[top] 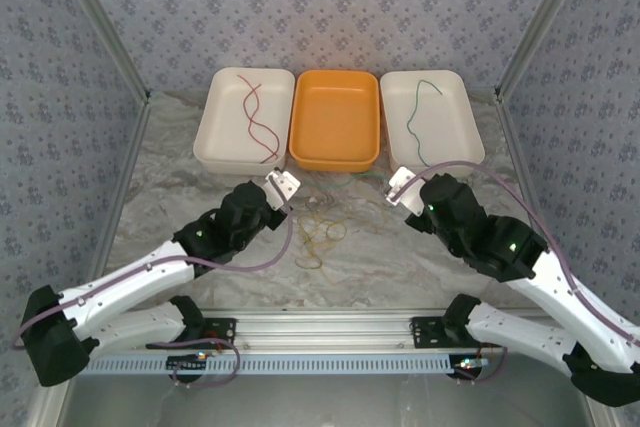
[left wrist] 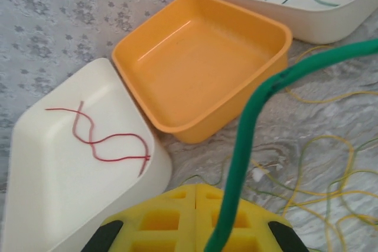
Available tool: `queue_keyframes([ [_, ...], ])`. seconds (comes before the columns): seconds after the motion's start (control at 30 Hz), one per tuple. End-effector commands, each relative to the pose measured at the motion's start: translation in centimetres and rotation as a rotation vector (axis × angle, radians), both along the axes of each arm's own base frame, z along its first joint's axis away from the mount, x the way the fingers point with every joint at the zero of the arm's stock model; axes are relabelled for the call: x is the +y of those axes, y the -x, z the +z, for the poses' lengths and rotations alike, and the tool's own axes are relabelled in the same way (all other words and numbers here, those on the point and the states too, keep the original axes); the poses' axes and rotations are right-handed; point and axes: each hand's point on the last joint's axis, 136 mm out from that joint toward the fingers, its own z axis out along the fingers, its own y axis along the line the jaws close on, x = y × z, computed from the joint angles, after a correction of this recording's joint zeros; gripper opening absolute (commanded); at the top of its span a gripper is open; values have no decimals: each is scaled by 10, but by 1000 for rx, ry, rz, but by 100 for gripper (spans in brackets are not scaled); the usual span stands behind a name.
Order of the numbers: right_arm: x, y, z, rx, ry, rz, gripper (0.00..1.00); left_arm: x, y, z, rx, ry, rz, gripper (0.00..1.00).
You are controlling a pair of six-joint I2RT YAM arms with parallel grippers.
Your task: Untangle the cables
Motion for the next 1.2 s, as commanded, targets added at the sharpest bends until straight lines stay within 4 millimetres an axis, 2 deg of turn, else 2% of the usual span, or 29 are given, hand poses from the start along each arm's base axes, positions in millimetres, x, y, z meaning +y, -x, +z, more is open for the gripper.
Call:
queue_keyframes([
  [0.0,-48,-8,17,-119,218,-155,0,40,-11,3,-35,-120,184,0],
  [0.23,-67,-13,40,-242,337,-192,0,54,-14,-4,-32,-202,250,0],
  [0.37,-62,-12,50,-249,269,-172,0,46,-11,2,-9,-100,234,0],
  [0.4,-60,-12,50,-244,247,-175,0,40,-8,11,11,-2,221,0],
  [0.43,-58,-13,49,-234,226,-172,0,29,-3,22,45,124,186,13],
  [0.5,-50,-13,45,-218,160,-164,0,7,5,46,125,424,131,54],
  [0.53,-46,-14,44,-212,127,-159,0,-2,7,56,171,585,119,70],
  [0.57,-42,-14,42,-206,87,-155,0,-9,8,63,219,719,122,79],
  [0.63,-35,-15,40,-196,10,-147,0,-19,3,71,347,985,190,81],
  [0.8,-14,-16,33,-174,-139,-120,0,-38,-15,83,569,1399,340,88],
  [0.93,2,-17,29,-155,-258,-100,0,-42,-30,64,750,1736,524,92],
  [1.03,11,-16,23,-135,-305,-87,0,-32,-42,59,752,1974,562,93],
  [1.17,23,-14,16,-109,-359,-62,0,-33,-52,54,847,2106,599,94],
])
